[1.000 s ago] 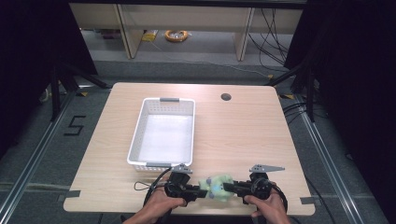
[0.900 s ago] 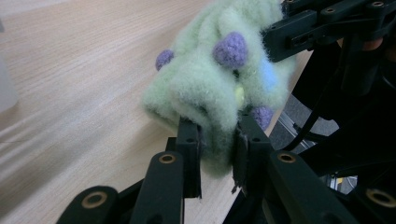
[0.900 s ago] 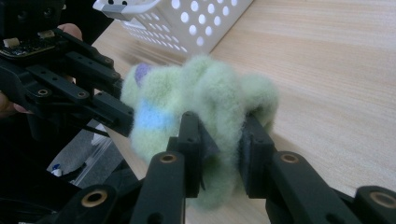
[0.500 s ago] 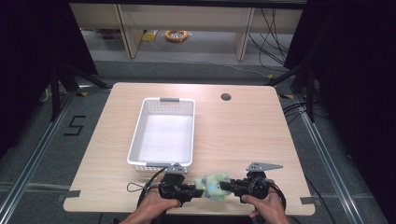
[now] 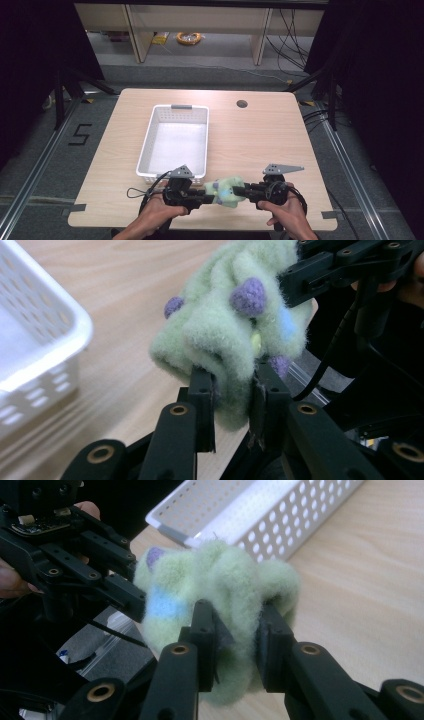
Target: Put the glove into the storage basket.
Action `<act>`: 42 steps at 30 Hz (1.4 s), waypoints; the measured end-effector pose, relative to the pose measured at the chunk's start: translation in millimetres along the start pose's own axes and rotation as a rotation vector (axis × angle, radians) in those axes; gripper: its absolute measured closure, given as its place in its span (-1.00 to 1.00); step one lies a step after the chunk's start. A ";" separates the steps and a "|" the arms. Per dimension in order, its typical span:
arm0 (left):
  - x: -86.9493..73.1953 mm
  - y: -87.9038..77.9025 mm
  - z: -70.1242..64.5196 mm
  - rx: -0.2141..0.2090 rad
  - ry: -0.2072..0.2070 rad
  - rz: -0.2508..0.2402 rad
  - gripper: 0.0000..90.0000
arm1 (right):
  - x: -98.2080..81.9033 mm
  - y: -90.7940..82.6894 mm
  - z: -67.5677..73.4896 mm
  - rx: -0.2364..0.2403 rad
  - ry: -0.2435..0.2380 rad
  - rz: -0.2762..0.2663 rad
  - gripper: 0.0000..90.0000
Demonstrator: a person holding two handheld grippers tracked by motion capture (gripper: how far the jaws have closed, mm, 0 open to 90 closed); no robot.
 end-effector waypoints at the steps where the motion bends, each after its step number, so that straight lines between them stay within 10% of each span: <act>1: 0.0 0.0 0.0 0.000 0.000 0.000 0.65 | 0.0 0.0 0.0 0.000 0.000 0.000 0.64; 21: 44.2 -44.3 55.3 0.067 -0.070 -0.026 0.68 | 82.2 42.0 5.9 0.008 -0.057 0.046 0.64; 42: 48.8 -70.1 110.0 0.150 -0.166 -0.046 0.69 | 137.6 94.4 10.4 0.046 -0.066 0.084 0.69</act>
Point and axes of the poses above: each handheld gripper's, and its own axes: y roughly forward along the jaws, x roughly out of its top, z roughly to its left, the point moved 7 cm from there along y, roughly forward along the jaws, and after that the axes turned 12 degrees about x, right-handed, at the moved point
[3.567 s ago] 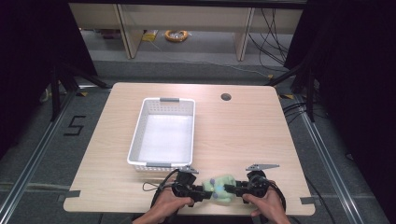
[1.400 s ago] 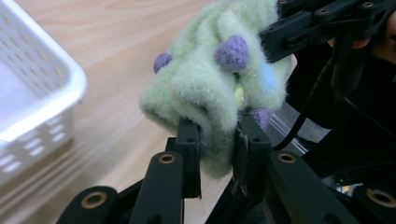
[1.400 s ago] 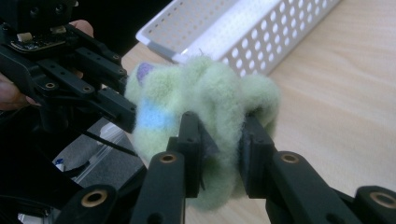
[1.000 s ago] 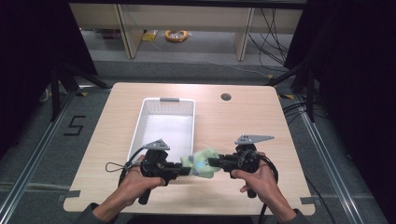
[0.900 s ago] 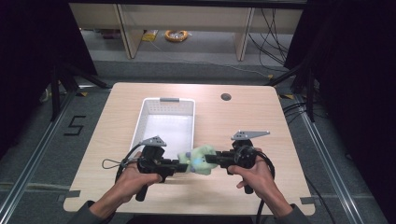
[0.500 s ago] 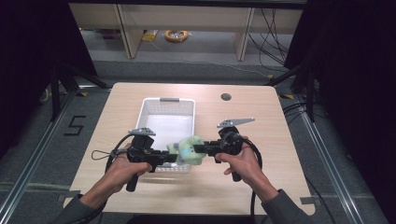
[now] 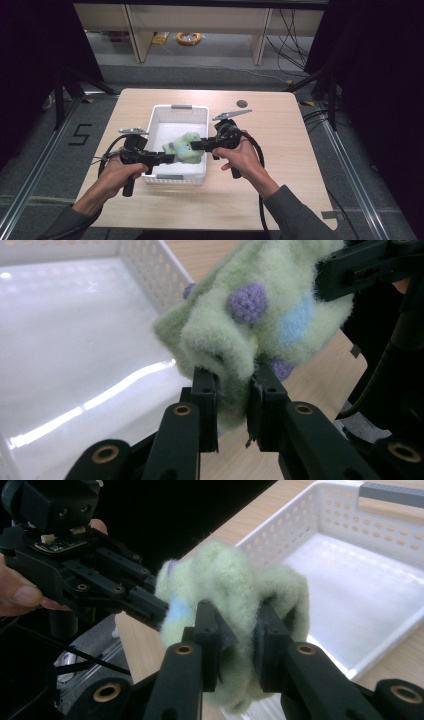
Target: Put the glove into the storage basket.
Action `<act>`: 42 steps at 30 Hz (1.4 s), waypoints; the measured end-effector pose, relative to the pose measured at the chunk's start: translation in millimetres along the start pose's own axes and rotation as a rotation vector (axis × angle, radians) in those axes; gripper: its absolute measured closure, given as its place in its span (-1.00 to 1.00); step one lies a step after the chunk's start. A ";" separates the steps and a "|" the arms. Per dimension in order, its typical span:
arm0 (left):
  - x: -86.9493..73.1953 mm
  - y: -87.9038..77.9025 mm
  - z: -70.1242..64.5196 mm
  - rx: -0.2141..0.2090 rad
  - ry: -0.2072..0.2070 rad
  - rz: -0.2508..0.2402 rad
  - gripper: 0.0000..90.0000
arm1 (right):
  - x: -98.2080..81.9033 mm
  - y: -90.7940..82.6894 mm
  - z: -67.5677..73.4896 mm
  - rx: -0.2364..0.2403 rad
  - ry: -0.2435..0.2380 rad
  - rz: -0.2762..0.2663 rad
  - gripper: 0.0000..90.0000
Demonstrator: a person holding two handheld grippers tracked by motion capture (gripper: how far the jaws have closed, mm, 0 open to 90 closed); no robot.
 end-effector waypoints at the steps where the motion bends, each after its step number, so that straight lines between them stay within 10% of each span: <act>1: -0.7 0.3 1.6 0.001 -0.006 0.002 0.69 | 0.0 0.0 0.0 0.000 0.000 0.000 0.69; 27: -20.6 9.5 62.5 0.136 -0.046 0.073 0.62 | 3.3 72.9 -26.7 -0.003 0.059 0.059 0.69; 42: -8.0 -9.5 66.7 0.206 -0.042 0.030 -0.02 | -6.4 88.9 -42.5 0.004 0.144 0.041 0.69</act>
Point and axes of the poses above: each handheld gripper's, and its own axes: y roughly forward along the jaws, x roughly out of its top, z roughly to its left, the point moved 7 cm from there along y, roughly forward along the jaws, and after that the axes turned 12 degrees about x, right-handed, at the moved point
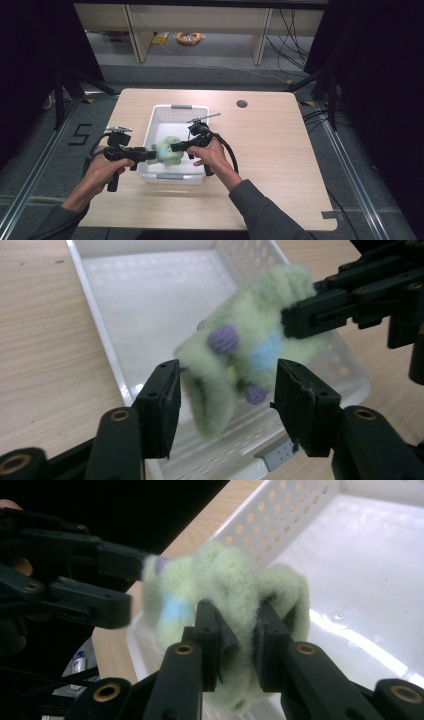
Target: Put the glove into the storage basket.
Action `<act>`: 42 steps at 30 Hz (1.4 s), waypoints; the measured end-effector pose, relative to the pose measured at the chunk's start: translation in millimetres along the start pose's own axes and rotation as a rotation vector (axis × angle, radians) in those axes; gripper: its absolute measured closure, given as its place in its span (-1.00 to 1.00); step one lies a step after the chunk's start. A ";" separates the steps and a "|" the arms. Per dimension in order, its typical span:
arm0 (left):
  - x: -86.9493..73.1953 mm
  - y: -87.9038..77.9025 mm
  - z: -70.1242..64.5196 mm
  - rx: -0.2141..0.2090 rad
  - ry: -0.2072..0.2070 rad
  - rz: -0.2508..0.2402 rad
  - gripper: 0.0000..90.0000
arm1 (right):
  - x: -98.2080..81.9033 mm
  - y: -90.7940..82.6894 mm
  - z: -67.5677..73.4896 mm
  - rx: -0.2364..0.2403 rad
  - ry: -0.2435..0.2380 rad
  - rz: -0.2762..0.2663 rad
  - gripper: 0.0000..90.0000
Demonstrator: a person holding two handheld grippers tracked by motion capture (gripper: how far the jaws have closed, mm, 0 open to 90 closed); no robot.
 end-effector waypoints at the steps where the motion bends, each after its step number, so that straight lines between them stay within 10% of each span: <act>1: 0.3 -1.3 0.0 -0.006 -0.009 -0.003 -0.04 | -1.9 1.2 -2.2 0.001 -0.002 0.001 0.69; 12: -13.6 -7.8 -13.7 -0.038 -0.014 -0.011 -0.09 | -13.6 2.8 -15.4 -0.022 0.043 0.020 0.69; 25: -37.3 -8.7 -50.7 -0.095 0.042 0.001 -0.14 | -24.5 -7.7 -31.9 -0.180 0.043 0.081 0.65; 42: -93.0 -1.6 -100.7 -0.190 0.137 0.031 -0.19 | -27.8 -3.6 -42.6 -0.349 -0.076 0.220 0.39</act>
Point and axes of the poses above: each handheld gripper's, and its own axes: y roughly forward along the jaws, x roughly out of its top, z roughly to its left, the point moved 7 cm from there along y, roughly forward along the jaws, and after that the axes turned 12 degrees about x, right-handed, at the moved point
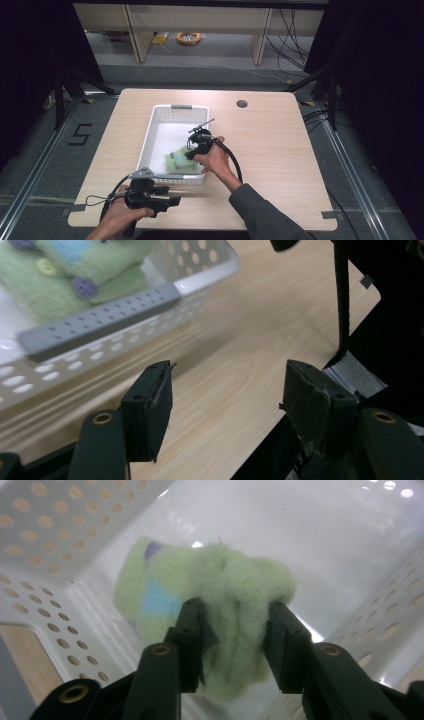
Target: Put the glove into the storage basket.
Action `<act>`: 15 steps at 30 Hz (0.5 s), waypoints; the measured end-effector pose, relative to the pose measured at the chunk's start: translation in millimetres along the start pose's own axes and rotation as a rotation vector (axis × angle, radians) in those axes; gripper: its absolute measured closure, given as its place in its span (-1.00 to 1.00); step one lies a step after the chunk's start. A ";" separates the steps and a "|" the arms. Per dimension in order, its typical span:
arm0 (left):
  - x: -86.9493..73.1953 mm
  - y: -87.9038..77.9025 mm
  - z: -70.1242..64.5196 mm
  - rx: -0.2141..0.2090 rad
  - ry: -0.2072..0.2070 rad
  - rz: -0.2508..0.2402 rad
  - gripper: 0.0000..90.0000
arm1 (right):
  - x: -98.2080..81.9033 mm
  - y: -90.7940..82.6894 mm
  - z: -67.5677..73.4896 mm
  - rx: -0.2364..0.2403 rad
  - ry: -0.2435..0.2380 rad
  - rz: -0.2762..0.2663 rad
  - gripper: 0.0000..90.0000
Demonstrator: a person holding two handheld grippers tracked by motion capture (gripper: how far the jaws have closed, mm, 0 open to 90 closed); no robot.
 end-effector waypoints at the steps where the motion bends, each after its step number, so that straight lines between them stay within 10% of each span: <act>1: -2.7 2.7 -3.9 0.001 -0.002 -0.002 -0.19 | 1.7 -0.4 1.8 -0.019 -0.026 0.015 0.28; 5: -7.1 5.2 -9.3 -0.022 0.008 0.011 -0.20 | 6.1 -6.5 4.5 -0.072 -0.047 0.021 0.12; 15: -8.4 4.8 -17.3 -0.027 0.026 -0.014 -0.20 | 9.5 -33.8 14.1 -0.020 -0.076 -0.049 0.03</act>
Point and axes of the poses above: each handheld gripper's, and its own axes: y roughly forward along the jaws, x roughly out of its top, z roughly to its left, the point moved 7 cm from there along y, roughly forward along the jaws, and after that the axes turned 12 degrees about x, right-handed, at the moved point
